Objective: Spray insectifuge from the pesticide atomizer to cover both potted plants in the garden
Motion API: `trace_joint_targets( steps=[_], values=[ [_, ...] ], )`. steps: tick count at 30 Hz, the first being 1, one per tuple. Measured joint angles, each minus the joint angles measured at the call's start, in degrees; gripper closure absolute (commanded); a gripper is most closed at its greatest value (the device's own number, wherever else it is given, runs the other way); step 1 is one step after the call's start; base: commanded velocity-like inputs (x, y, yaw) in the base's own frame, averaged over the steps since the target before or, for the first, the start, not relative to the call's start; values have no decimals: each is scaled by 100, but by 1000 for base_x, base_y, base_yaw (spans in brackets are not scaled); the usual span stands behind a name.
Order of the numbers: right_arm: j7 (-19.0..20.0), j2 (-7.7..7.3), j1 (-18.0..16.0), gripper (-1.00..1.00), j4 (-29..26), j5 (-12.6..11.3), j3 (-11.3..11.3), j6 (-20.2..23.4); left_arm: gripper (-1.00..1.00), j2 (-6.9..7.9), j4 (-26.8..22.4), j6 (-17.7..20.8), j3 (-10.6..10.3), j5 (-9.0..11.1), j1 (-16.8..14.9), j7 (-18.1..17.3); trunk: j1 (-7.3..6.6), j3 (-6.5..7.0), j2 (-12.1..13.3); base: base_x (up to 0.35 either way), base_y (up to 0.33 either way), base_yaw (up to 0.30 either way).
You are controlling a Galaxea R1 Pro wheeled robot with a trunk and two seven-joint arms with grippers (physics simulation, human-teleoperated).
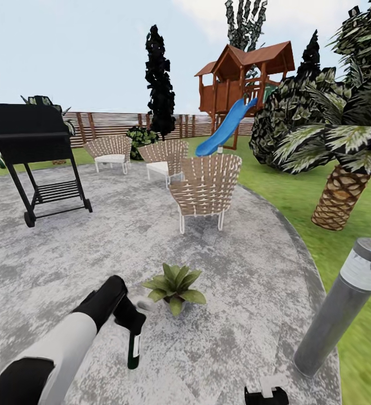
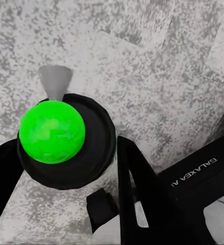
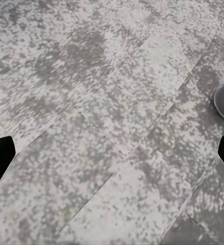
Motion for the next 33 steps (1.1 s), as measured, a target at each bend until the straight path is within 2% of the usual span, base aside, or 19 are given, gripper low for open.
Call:
trace_joint_targets(
  steps=[1,4,7,17,21,25,27,28,33],
  values=[
    [0,0,0,-100,0,0,0,0,100,-2,1,4,-163,-2,15,-35,0,0,0,0,0,0],
    [0,0,0,-100,0,0,0,0,100,-21,1,8,-476,2,48,-75,0,0,0,6,0,0],
    [0,0,0,-100,0,0,0,0,100,-46,1,14,-611,8,53,-92,-2,0,0,155,0,0],
    [0,0,0,-100,0,0,0,0,100,-50,10,15,-622,8,60,-99,-3,0,0,314,0,0],
    [0,0,0,-100,0,0,0,0,100,-70,33,9,-617,7,76,-93,0,0,0,78,0,0],
    [0,0,0,-100,0,0,0,0,100,-77,335,-49,-615,1,80,-97,0,0,0,9,0,0],
    [3,0,0,-100,5,5,0,0,100,-72,581,-92,-614,-7,83,-101,0,0,0,1,0,0],
    [7,0,5,-100,2,8,0,0,100,-39,855,-132,-629,-40,94,-106,0,-1,0,0,0,0],
    [4,0,32,-100,0,4,-1,0,100,-108,846,-101,-619,13,-36,-121,0,0,0,0,0,0]
  ],
)
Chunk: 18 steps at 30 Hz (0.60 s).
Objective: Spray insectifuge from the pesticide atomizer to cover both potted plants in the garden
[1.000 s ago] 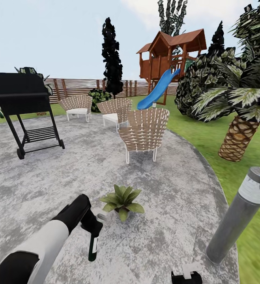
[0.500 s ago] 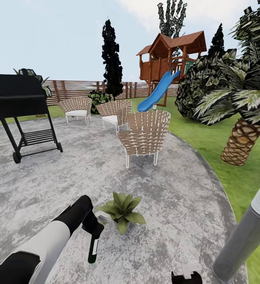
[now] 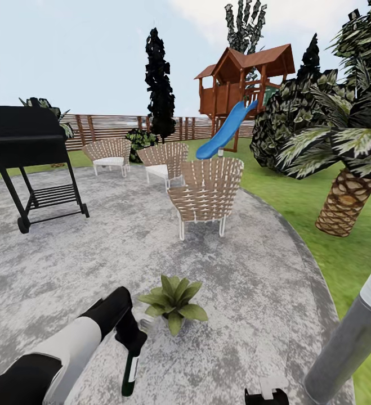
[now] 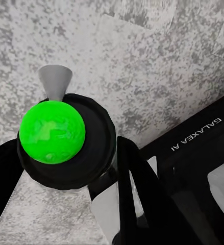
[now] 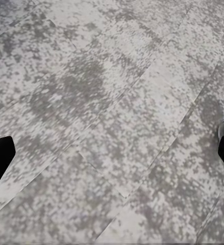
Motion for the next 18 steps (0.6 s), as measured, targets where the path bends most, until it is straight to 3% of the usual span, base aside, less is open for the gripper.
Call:
trace_joint_targets(
  steps=[7,12,18],
  values=[
    [0,-1,5,-100,6,8,0,0,100,-5,0,-17,-34,-35,-67,-252,0,0,0,0,0,0],
    [3,-8,109,-100,9,20,3,0,100,7,6,-21,-285,-37,-48,-265,0,0,0,14,0,0],
    [10,-9,143,-100,0,15,9,-4,100,35,9,-19,-361,-18,-52,-279,-3,0,0,252,0,0]
  ],
)
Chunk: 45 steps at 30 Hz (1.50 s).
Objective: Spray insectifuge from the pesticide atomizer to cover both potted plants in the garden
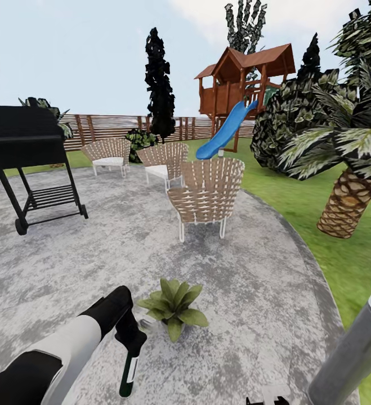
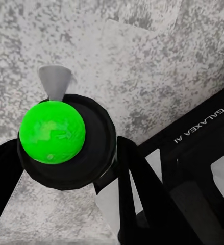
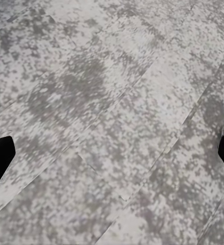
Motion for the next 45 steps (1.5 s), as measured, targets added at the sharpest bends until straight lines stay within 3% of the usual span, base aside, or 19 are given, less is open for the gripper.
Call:
trace_joint_targets(
  steps=[9,13,15,18,20,28,41,45],
  values=[
    [-12,0,1,-100,0,-10,-6,4,100,-41,-9,7,14,15,-64,-37,3,0,0,57,0,0],
    [-14,0,1,-100,0,-10,-1,4,100,-80,-177,6,-38,-1,-182,-554,3,0,0,0,0,0],
    [-14,0,1,-100,0,-10,-2,4,100,-85,-309,7,-468,-13,-263,-790,3,0,0,0,0,0],
    [-15,0,1,-100,0,-10,0,4,100,-79,-336,6,-834,-10,-234,-955,3,0,0,0,0,0],
    [-15,0,1,-100,0,-10,0,4,100,-67,-334,-7,-954,-16,-200,-1014,3,0,0,0,0,0],
    [-11,7,1,-100,-9,-10,0,4,100,-1,-268,-26,-1004,-26,-107,-1042,3,0,0,0,0,-2],
    [-15,9,1,-100,-9,-11,0,4,100,-68,-361,0,-988,-26,-164,-1043,1,0,0,103,0,-75],
    [-14,9,1,-100,-9,-11,0,4,100,-58,-306,-24,-969,-40,-37,-992,3,-1,1,8,0,0]
  ],
)
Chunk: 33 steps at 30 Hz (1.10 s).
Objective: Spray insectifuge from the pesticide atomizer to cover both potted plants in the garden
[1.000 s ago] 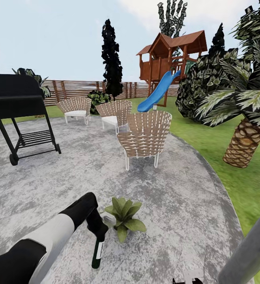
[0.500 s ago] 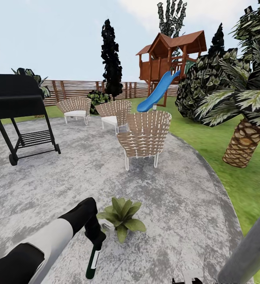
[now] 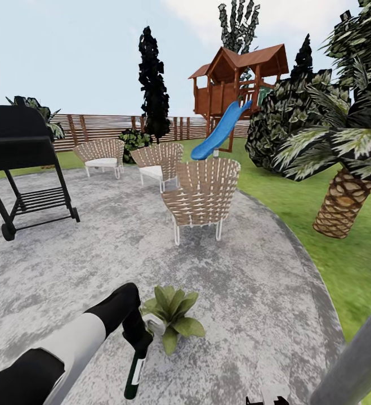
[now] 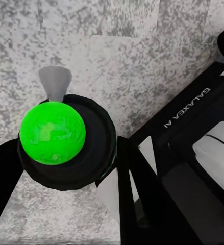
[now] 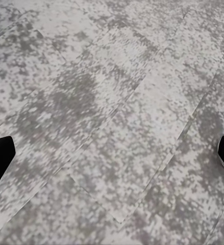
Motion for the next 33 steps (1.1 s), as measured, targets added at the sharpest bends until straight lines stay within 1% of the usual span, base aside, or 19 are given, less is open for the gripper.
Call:
trace_joint_targets(
  steps=[4,5,8,11,20,27,33],
  values=[
    [0,0,0,-100,0,-1,0,0,100,7,-32,-14,-6,-3,300,41,0,0,0,0,0,0],
    [0,0,0,-100,0,-4,0,0,100,8,-35,-17,-4,-8,370,103,0,0,0,0,0,0],
    [0,0,0,-100,0,-7,0,0,100,14,-45,-55,1,0,434,296,0,1,0,0,0,0],
    [-10,0,0,-100,0,-8,-6,0,100,23,-57,-133,28,5,447,368,0,-5,0,0,0,0],
    [-11,0,0,-100,0,-8,-9,0,100,26,-422,-128,37,38,442,370,197,-242,-360,0,0,0],
    [-9,0,0,-100,0,-8,-9,0,100,54,-442,-129,39,36,433,378,351,-431,-640,0,0,0],
    [-9,0,0,-100,0,-8,-10,0,100,34,-443,-128,37,39,425,379,483,-594,-881,0,0,0]
  ],
)
